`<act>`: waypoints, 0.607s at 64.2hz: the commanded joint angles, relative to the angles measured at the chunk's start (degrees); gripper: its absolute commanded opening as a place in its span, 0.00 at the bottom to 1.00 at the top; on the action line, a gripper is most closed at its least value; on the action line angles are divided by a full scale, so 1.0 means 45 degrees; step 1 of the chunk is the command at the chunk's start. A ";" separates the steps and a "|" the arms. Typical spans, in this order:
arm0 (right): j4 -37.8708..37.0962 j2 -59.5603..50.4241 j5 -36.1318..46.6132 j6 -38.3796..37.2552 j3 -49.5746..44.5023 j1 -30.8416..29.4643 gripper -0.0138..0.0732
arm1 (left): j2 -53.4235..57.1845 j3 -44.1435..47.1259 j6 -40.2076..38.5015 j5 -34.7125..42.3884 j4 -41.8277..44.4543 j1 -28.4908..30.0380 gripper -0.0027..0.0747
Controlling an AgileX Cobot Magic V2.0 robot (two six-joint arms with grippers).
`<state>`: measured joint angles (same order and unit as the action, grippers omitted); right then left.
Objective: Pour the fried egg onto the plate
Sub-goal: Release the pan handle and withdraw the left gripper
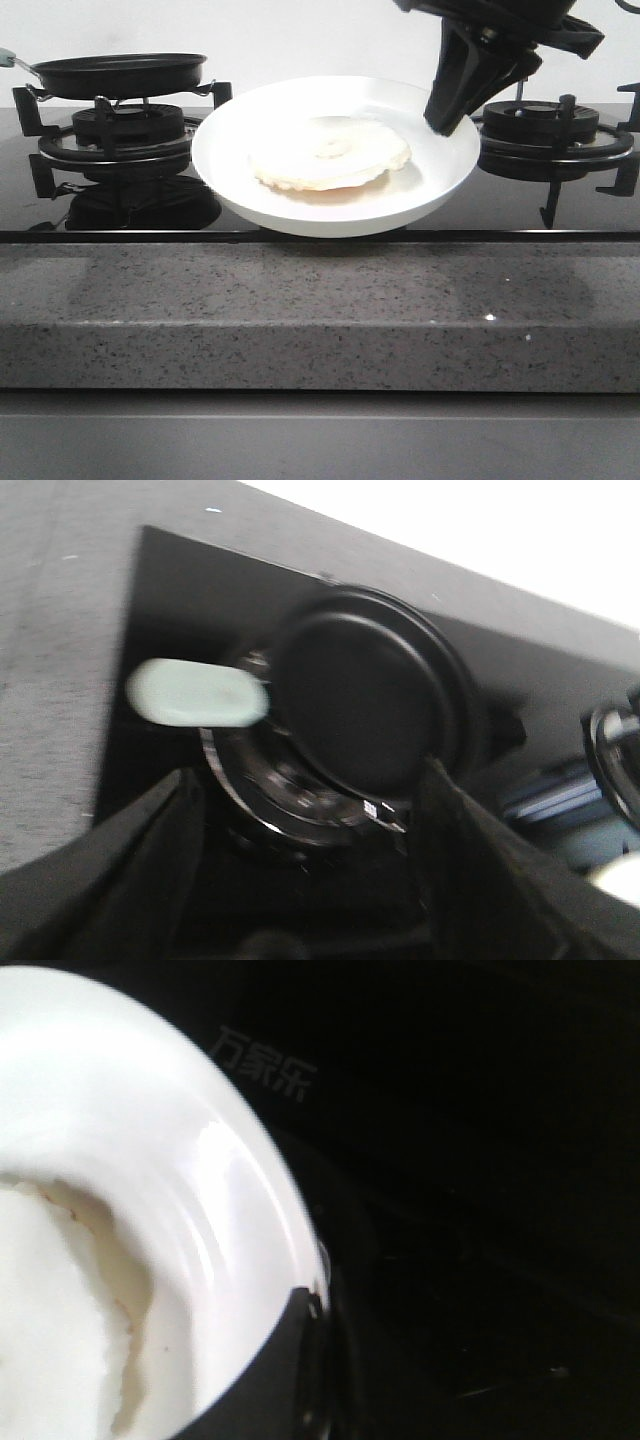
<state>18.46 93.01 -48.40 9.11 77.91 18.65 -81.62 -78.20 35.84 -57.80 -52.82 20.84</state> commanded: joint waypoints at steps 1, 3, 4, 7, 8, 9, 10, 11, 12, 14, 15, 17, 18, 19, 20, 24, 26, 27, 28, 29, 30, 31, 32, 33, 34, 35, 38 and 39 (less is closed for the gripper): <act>0.0246 -0.0639 0.0559 0.0011 0.0310 -0.0001 0.08 | 0.1340 -0.0403 -0.0907 0.0595 0.1421 -0.1455 0.60; 0.0246 -0.0639 0.0559 0.0011 0.0310 -0.0001 0.08 | 0.1673 -0.0379 -0.1353 0.0823 0.2272 -0.1973 0.60; 0.0246 -0.0639 0.0559 0.0011 0.0310 -0.0001 0.08 | 0.1802 -0.0353 -0.1739 0.0981 0.2938 -0.2371 0.60; 0.0246 -0.0639 0.0559 0.0011 0.0310 -0.0001 0.08 | 0.2254 -0.0211 -0.2509 0.1233 0.4282 -0.3175 0.60; 0.0246 -0.0639 0.0559 0.0011 0.0310 -0.0001 0.08 | 0.2371 -0.0165 -0.2881 0.1296 0.4717 -0.3569 0.60; 0.0246 -0.0639 0.0559 0.0011 0.0310 -0.0001 0.08 | 0.2491 -0.0116 -0.3131 0.1359 0.5129 -0.3826 0.60; 0.0246 -0.0639 0.0559 0.0011 0.0310 -0.0001 0.08 | 0.2614 -0.0050 -0.3383 0.1431 0.5523 -0.4082 0.60; 0.0246 -0.0639 0.0559 0.0011 0.0310 -0.0001 0.08 | 0.2738 0.0021 -0.3612 0.1510 0.6072 -0.4335 0.60; 0.0246 -0.0639 0.0559 0.0011 0.0310 -0.0001 0.08 | 0.2920 0.0106 -0.3827 0.1581 0.6427 -0.4580 0.60; 0.0246 -0.0639 0.0559 0.0011 0.0310 -0.0001 0.08 | 0.3173 0.0341 -0.4223 0.1710 0.7069 -0.5045 0.60; 0.0246 -0.0639 0.0559 0.0011 0.0310 -0.0001 0.08 | 0.3294 0.0450 -0.4537 0.1769 0.7366 -0.5370 0.60; 0.0246 -0.0639 0.0559 0.0011 0.0310 -0.0001 0.08 | 0.3541 0.0677 -0.4978 0.1868 0.7950 -0.5758 0.60; 0.0246 -0.0639 0.0559 0.0011 0.0310 -0.0001 0.08 | 0.3730 0.0855 -0.5329 0.1898 0.8372 -0.6013 0.60; 0.0246 -0.0639 0.0559 0.0011 0.0310 -0.0001 0.08 | 0.3856 0.0916 -0.5438 0.1899 0.8643 -0.6094 0.60; 0.0246 -0.0639 0.0559 0.0011 0.0310 -0.0001 0.08 | 0.3990 0.1114 -0.5633 0.1930 0.8874 -0.6248 0.60; 0.0246 -0.0639 0.0559 0.0011 0.0310 -0.0001 0.08 | 0.4616 0.1791 -0.6448 0.2083 0.9694 -0.6804 0.60; 0.0246 -0.0639 0.0559 0.0011 0.0310 -0.0001 0.08 | 0.4907 0.2030 -0.6594 0.2141 0.9933 -0.6979 0.60; 0.0246 -0.0639 0.0559 0.0011 0.0310 -0.0001 0.08 | 0.5056 0.2271 -0.6673 0.2142 1.0023 -0.7052 0.60; 0.0246 -0.0639 0.0559 0.0011 0.0310 -0.0001 0.08 | 0.5284 0.2431 -0.6768 0.2161 1.0099 -0.7138 0.60; 0.0246 -0.0639 0.0559 0.0011 0.0310 -0.0001 0.08 | 0.5436 0.2673 -0.6802 0.2161 1.0136 -0.7169 0.60; 0.0246 -0.0639 0.0559 0.0011 0.0310 -0.0001 0.08 | 0.5660 0.2833 -0.6799 0.2161 1.0136 -0.7231 0.60; 0.0246 -0.0639 0.0559 0.0011 0.0310 -0.0001 0.08 | 0.5810 0.3068 -0.6799 0.2172 1.0136 -0.7231 0.60; 0.0246 -0.0639 0.0559 0.0011 0.0310 -0.0001 0.08 | 0.5960 0.3225 -0.6799 0.2191 1.0136 -0.7264 0.60; 0.0246 -0.0639 0.0559 0.0011 0.0310 -0.0001 0.08 | 0.6111 0.3380 -0.6799 0.2191 1.0136 -0.7264 0.60; 0.0246 -0.0639 0.0559 0.0011 0.0310 -0.0001 0.08 | 0.6262 0.3535 -0.6799 0.2191 1.0108 -0.7264 0.60; 0.0246 -0.0639 0.0559 0.0011 0.0310 -0.0001 0.08 | 0.6410 0.3688 -0.6799 0.2191 1.0075 -0.7264 0.60; 0.0246 -0.0639 0.0559 0.0011 0.0310 -0.0001 0.08 | 0.6894 0.4192 -0.6799 0.2191 1.0041 -0.7264 0.60; 0.0246 -0.0639 0.0559 0.0011 0.0310 -0.0001 0.08 | 0.7015 0.4330 -0.6799 0.2191 1.0041 -0.7264 0.60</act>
<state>18.46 93.01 -48.40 9.11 77.91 18.65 -53.94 -60.20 6.24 -51.86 -7.57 -11.30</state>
